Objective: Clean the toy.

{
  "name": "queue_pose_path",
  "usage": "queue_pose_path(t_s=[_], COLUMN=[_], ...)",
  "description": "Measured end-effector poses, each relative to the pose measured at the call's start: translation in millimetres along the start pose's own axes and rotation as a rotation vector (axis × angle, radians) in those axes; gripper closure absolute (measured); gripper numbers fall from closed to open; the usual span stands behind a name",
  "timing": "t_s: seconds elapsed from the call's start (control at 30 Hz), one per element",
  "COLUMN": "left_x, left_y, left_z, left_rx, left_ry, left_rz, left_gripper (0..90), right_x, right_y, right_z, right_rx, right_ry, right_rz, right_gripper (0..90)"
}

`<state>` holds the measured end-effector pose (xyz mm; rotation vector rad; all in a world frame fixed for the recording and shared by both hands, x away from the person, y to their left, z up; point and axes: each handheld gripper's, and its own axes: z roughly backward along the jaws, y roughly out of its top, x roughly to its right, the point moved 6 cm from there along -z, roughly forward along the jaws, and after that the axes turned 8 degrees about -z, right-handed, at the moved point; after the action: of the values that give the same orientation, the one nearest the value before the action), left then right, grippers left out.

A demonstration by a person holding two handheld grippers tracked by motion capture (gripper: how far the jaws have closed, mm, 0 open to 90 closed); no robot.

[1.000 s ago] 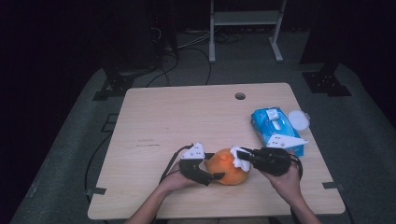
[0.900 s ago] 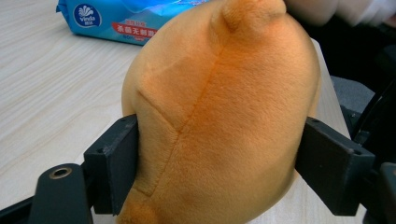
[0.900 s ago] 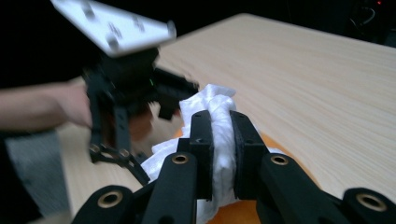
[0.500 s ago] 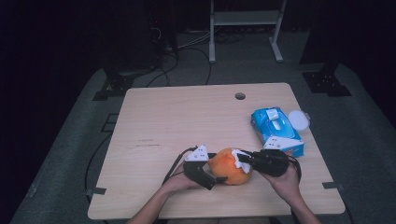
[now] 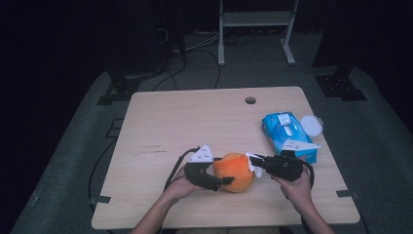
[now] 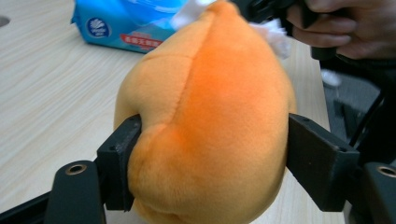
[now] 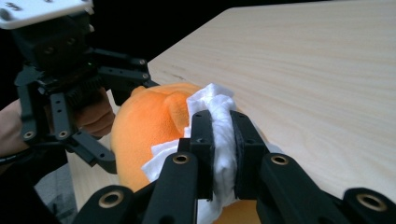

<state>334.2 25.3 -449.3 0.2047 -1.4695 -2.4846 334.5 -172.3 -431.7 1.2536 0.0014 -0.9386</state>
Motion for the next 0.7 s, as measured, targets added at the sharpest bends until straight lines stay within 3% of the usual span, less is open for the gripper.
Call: queue_pose_path(t_s=[0.1,0.2,0.27,0.33,0.4,0.53,0.7], left_x=[0.3,4.6,7.1,8.0,6.5,0.6,2.3], left_y=[1.2,2.7,2.7,2.5,4.1,-0.7,-8.1], left_z=[-4.2,-8.4,-7.7,-6.0,-3.7,-12.5,-29.1], left_rx=[0.018,0.014,0.000,0.014,0.058,0.078,0.094], left_ry=[0.008,0.013,0.011,-0.008,-0.017,0.004,0.003], left_rz=[0.020,0.002,-0.024,-0.030,-0.033,0.000,-0.008], left_gripper=[26.0,24.5,22.7,22.0,21.9,10.8,2.6], right_x=[-13.0,-25.9,-25.0,-20.1,-13.9,-7.5,-8.4], right_y=[8.8,8.9,6.1,5.1,4.4,2.3,0.9], right_z=[8.0,4.0,-0.4,-0.8,2.7,7.3,5.2], right_rx=[0.042,0.030,0.013,0.008,0.007,0.004,-0.009], right_ry=[0.014,-0.006,-0.029,-0.031,-0.072,-0.046,-0.033], right_rz=[0.042,0.118,0.141,0.132,0.145,0.110,0.113], right_gripper=[80.3,80.1,80.0,80.1,80.0,79.9,79.6])
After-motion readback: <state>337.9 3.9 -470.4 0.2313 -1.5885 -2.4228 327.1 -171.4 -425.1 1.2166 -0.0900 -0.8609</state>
